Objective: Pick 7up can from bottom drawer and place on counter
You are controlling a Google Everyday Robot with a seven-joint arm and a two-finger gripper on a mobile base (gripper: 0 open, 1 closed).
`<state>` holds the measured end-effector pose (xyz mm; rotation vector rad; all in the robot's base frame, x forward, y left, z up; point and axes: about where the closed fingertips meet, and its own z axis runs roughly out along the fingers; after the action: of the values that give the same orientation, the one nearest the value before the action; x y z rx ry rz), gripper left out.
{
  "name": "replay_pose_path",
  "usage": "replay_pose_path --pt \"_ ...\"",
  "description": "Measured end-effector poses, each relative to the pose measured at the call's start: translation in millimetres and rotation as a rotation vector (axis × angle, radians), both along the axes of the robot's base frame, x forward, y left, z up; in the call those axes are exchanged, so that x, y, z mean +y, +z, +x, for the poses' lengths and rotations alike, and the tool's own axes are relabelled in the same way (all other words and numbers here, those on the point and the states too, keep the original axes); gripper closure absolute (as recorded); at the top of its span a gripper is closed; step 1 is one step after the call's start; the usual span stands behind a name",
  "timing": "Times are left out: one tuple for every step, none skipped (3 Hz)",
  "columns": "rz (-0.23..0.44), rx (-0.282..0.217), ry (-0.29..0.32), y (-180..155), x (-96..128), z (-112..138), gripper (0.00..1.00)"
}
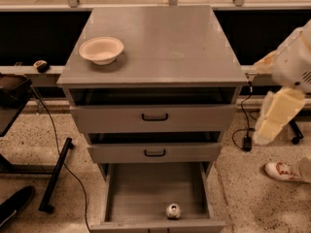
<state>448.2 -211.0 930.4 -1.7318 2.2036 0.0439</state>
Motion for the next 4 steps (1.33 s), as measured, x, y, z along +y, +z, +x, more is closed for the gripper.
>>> replay_pose_path --pt "0.260 0.074 0.060 -119.4 11.1 -4.0 0.00" --pt "0.296 0.036 0.049 -115.8 9.2 0.8 0.00" --pt "0.374 0.040 0.051 -134.7 12.7 4.9 0.00" --pt "0.713 -0.004 0.069 -206.8 26.2 4.1 0.00"
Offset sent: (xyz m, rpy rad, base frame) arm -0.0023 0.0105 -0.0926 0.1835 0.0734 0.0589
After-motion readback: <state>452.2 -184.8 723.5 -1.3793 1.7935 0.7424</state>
